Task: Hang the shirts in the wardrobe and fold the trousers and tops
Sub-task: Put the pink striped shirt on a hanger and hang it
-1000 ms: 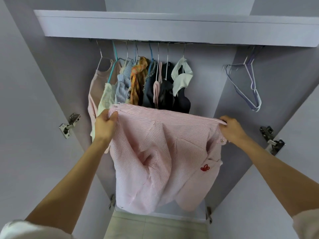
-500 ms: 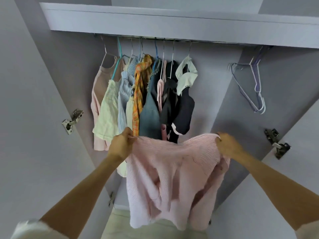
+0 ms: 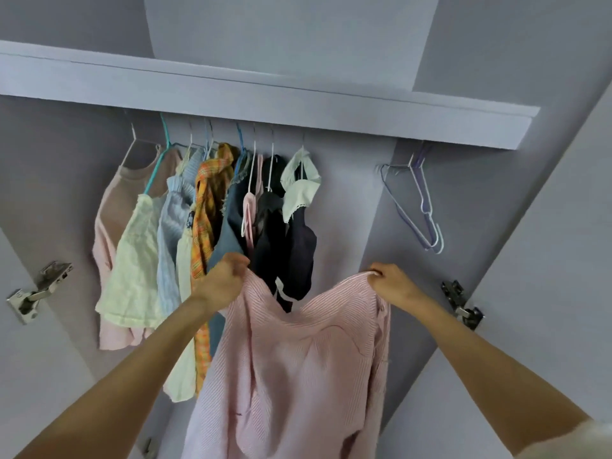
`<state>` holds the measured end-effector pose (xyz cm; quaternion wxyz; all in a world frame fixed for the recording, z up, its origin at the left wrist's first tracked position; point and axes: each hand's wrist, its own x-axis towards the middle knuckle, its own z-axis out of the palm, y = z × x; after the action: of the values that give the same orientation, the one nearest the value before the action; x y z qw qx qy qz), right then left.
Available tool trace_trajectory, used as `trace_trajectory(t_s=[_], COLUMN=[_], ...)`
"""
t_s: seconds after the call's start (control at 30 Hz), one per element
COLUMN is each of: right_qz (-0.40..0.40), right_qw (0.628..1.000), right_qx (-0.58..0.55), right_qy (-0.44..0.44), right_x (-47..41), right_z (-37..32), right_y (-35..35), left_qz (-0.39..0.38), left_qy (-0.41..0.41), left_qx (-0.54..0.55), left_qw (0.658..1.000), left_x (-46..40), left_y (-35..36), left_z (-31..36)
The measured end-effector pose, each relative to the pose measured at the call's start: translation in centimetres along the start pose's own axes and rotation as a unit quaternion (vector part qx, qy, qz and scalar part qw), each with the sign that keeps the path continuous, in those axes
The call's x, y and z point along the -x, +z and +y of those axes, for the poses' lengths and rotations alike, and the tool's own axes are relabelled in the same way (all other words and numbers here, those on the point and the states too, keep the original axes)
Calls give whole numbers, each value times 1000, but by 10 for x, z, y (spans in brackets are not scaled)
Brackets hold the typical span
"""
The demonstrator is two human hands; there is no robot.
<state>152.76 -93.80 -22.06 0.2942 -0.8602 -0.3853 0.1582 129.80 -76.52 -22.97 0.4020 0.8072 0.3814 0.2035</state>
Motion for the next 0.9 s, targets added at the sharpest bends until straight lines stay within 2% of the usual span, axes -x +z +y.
trace_trajectory(t_s=[0.07, 0.17, 0.2, 0.23, 0.27, 0.33, 0.37, 0.43, 0.57, 0.73, 0.9], right_qz=[-21, -90, -88, -50, 25, 193, 241, 269, 268, 337, 322], right_qw=[999, 992, 994, 998, 996, 955, 932, 915, 922, 926, 940], right_qx=[-26, -61, -44, 4, 79, 225, 267, 291, 246, 102, 77], right_qy=[24, 57, 49, 33, 16, 18, 36, 77, 130, 135, 86], right_x=[-8, -16, -21, -28, -35, -51, -57, -68, -87, -99, -98], right_z=[3, 6, 8, 14, 17, 26, 31, 39, 53, 52, 28], right_y=[-20, -47, -53, -56, -57, -62, -64, -69, -71, -64, -64], left_qz=[-36, -98, -99, -90, -72, -22, 2, 36, 52, 61, 72], left_qy=[46, 96, 111, 129, 150, 203, 226, 254, 273, 258, 237], left_qx=[-27, -182, -226, -254, -267, -254, -247, -268, -240, -217, -283], left_qw=[998, 974, 963, 954, 949, 945, 942, 929, 930, 940, 927], left_x=[-15, -33, -39, -44, -46, -51, -52, -53, -53, -54, -50], left_y=[2, 4, 7, 11, 12, 18, 21, 27, 38, 37, 42], left_z=[30, 66, 73, 80, 84, 94, 98, 102, 90, 77, 72])
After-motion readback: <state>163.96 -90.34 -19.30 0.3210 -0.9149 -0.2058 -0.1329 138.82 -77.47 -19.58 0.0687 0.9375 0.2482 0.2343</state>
